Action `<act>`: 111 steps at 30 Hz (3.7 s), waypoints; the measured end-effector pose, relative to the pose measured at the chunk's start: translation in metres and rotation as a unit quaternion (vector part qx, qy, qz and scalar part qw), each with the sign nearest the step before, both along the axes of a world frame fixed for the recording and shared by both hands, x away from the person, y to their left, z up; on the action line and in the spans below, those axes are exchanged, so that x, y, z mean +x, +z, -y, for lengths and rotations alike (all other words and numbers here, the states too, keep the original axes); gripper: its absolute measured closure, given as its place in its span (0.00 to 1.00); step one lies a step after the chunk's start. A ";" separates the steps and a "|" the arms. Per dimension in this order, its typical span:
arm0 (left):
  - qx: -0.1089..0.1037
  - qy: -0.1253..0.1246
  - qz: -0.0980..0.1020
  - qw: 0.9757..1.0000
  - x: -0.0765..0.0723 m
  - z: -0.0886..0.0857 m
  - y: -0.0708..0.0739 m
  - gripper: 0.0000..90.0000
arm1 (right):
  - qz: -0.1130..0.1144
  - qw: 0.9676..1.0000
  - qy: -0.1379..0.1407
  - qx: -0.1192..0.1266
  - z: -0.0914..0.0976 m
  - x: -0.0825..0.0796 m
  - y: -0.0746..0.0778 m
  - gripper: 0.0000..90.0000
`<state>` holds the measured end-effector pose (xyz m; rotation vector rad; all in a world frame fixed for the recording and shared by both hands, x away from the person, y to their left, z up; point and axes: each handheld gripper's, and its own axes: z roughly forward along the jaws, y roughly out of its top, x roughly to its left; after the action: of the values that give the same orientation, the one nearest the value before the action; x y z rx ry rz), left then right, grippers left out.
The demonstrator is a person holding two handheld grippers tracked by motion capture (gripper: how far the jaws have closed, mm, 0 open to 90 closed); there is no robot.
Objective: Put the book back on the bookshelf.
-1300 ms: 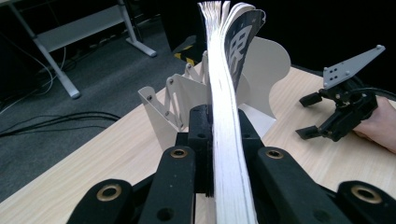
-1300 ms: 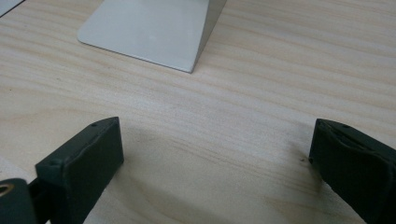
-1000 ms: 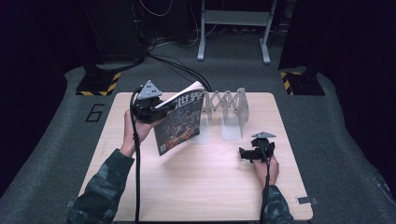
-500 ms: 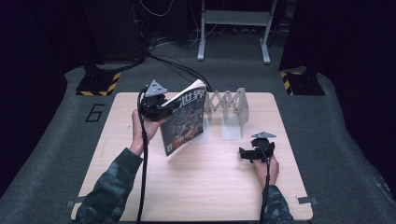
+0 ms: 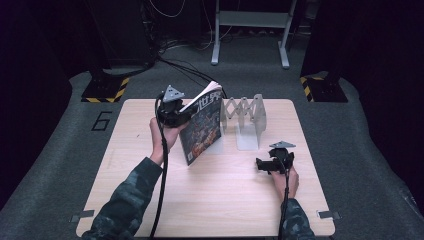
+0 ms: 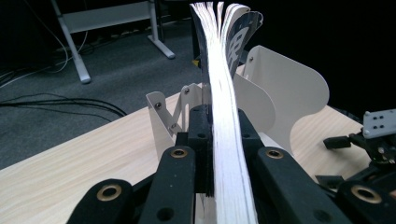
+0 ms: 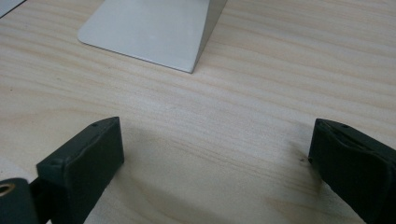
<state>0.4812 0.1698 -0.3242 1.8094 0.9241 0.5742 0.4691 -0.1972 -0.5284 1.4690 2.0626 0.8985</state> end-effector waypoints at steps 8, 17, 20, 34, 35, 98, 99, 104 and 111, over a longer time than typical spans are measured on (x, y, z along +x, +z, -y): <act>-0.007 0.019 0.011 1.000 0.005 0.008 -0.005 0.91 | 0.000 1.000 0.000 0.000 0.000 0.000 0.000 0.03; -0.007 0.038 0.022 0.999 0.008 0.018 -0.008 0.91 | 0.000 1.000 -0.001 0.002 0.000 0.000 0.000 0.03; -0.003 0.044 0.023 0.999 0.008 0.022 -0.010 0.91 | -0.004 1.000 0.000 0.001 0.000 0.000 0.001 0.03; -0.008 0.071 0.028 0.997 0.012 0.029 -0.016 0.91 | -0.004 1.000 0.000 0.001 0.000 0.000 0.001 0.03; -0.008 0.072 0.028 0.997 0.013 0.030 -0.016 0.91 | -0.004 1.000 0.000 0.001 0.000 0.000 0.001 0.03; 0.003 0.029 -0.015 0.999 -0.025 0.002 -0.086 0.06 | -0.003 1.000 -0.002 0.005 -0.001 -0.001 0.000 0.04; 0.001 0.027 -0.023 0.999 -0.025 0.002 -0.092 0.07 | -0.003 1.000 -0.003 0.005 -0.001 -0.001 0.000 0.04; 0.003 0.024 -0.060 0.998 -0.021 0.009 -0.119 0.18 | -0.003 1.000 -0.003 0.005 -0.001 -0.001 0.000 0.04; -0.001 0.037 -0.084 0.996 -0.017 0.015 -0.143 0.32 | -0.003 1.000 -0.002 0.005 -0.001 -0.001 0.000 0.04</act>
<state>0.4638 0.1550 -0.4670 1.8498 1.1084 0.4716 0.4685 -0.1965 -0.5280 1.4832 2.0611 0.9050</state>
